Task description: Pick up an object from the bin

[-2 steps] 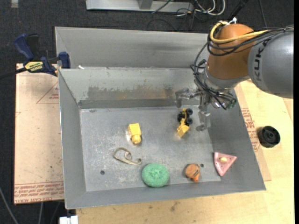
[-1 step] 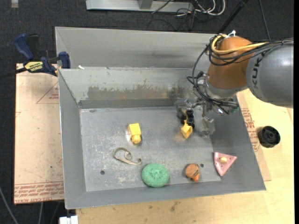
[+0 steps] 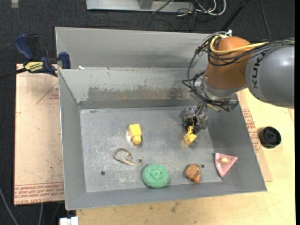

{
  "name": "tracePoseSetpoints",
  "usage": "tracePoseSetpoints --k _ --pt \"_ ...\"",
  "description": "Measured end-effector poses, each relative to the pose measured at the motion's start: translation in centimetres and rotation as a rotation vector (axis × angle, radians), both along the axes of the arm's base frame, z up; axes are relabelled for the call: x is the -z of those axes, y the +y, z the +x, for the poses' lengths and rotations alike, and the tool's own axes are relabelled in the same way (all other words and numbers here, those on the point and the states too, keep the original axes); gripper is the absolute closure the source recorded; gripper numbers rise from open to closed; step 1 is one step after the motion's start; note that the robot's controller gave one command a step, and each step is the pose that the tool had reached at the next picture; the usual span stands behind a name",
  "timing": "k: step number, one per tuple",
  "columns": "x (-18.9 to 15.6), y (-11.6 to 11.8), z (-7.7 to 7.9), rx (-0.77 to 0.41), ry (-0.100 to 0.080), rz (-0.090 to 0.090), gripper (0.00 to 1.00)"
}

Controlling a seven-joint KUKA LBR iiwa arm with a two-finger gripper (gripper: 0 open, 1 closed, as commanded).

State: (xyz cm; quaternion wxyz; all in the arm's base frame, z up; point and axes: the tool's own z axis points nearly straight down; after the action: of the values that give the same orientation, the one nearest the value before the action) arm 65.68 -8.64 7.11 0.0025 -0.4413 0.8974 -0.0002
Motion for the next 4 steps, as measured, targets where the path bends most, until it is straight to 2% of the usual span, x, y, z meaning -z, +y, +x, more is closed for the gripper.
tracePoseSetpoints --k 2,3,4 --pt "-0.3 0.1 -0.1 -0.002 0.003 0.001 1.00" --pt "-2.2 0.2 -0.4 -0.002 0.012 0.002 1.00" --pt "-4.3 0.1 -0.1 -0.001 0.002 0.000 1.00"
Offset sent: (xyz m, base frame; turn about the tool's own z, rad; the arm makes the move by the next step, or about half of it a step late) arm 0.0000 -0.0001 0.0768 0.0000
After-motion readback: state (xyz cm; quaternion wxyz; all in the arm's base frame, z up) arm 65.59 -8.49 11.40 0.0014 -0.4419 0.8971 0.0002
